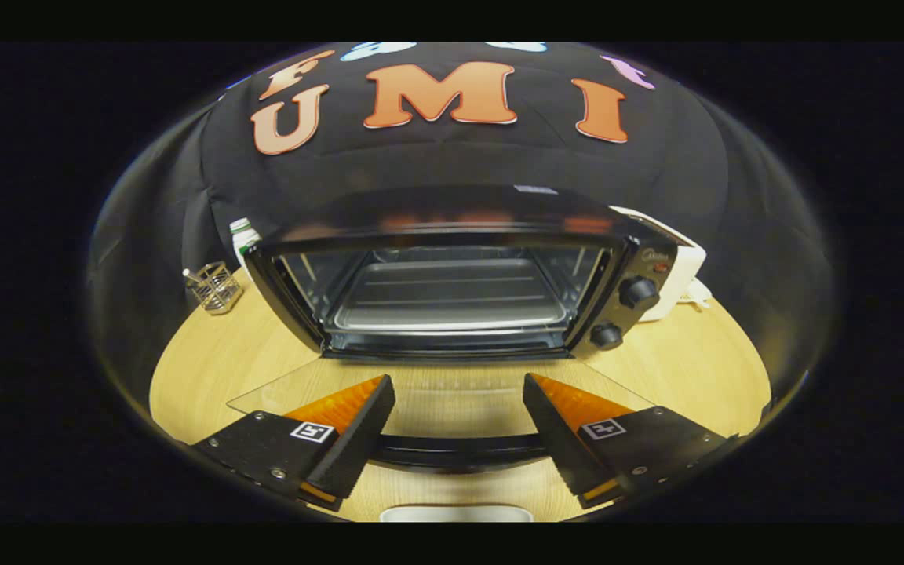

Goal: Open the toaster oven, put the food inside, and close the toaster oven door.

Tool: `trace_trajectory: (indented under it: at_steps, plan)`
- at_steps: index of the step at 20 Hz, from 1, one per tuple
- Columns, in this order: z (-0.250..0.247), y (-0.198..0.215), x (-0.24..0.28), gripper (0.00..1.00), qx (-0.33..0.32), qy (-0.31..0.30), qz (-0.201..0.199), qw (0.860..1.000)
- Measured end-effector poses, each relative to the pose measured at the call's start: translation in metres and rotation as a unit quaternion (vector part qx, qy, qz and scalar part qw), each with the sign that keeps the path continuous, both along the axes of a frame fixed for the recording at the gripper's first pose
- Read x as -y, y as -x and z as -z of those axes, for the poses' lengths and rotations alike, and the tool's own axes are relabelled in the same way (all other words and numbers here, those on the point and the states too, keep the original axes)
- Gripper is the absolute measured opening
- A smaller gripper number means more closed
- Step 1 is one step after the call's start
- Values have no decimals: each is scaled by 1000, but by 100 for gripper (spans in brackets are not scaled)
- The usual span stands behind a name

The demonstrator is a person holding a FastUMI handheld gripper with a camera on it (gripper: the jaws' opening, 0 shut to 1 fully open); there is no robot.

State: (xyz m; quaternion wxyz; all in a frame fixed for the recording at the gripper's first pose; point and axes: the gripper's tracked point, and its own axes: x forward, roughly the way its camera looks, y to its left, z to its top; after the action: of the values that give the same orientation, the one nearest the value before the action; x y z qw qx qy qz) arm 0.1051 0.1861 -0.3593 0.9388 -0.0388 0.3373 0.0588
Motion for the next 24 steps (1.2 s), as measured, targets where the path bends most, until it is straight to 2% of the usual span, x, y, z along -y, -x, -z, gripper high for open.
trace_trajectory:
  at_steps: [15, 24]
  plan:
    - [48, 56, 5, 99, -24, 4, 5, 1000]
    - [54, 61, 7, 99, -10, 3, 9, 1000]
